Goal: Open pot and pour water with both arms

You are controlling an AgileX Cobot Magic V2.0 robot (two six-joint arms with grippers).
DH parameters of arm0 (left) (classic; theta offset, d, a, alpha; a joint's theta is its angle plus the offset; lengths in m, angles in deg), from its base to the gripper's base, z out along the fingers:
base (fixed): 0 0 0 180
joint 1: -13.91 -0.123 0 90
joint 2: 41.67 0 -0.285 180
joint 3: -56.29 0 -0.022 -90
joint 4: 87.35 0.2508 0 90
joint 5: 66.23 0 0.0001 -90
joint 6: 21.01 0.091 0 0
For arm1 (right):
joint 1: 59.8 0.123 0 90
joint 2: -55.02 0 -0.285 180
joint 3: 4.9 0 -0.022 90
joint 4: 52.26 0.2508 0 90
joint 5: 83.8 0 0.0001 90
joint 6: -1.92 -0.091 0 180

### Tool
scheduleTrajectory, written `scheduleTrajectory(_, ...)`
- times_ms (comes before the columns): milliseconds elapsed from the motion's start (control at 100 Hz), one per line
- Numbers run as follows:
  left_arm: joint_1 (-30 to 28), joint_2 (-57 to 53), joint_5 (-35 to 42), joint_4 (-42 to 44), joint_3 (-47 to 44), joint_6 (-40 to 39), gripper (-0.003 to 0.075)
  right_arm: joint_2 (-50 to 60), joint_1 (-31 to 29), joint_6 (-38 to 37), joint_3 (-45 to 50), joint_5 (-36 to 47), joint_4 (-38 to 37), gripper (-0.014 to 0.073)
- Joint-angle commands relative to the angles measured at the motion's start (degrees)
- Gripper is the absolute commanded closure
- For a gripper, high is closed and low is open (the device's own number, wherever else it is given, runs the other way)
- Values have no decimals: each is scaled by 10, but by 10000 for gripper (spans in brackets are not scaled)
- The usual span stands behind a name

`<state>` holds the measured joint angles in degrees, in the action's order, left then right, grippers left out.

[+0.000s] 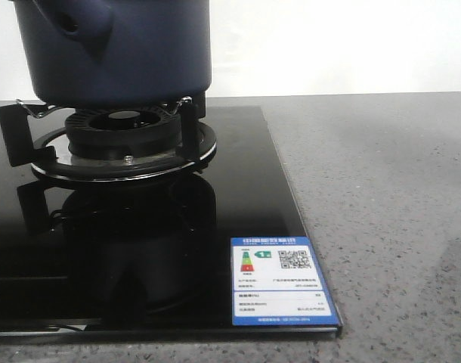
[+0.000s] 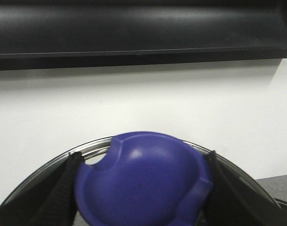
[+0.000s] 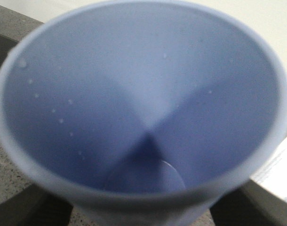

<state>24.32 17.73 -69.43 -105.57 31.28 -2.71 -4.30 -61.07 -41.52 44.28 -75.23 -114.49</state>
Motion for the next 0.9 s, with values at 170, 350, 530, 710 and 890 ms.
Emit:
scheduleTrajectory(170, 0, -12, 56, 0, 21, 0, 380, -81, -121, -4, -15, 201, 48, 218)
scheduleTrajectory(350, 0, -12, 56, 0, 21, 0, 380, -134, -146, 22, -15, 237, 47, 218)
scheduleTrajectory(530, 0, -12, 56, 0, 21, 0, 380, -188, -146, 46, -15, 290, 48, 218)
scheduleTrajectory(710, 0, -12, 56, 0, 21, 0, 380, -227, -146, 79, -15, 318, 67, 218)
scheduleTrajectory(890, 0, -11, 56, 0, 21, 0, 380, -253, -146, 91, -15, 334, 75, 218)
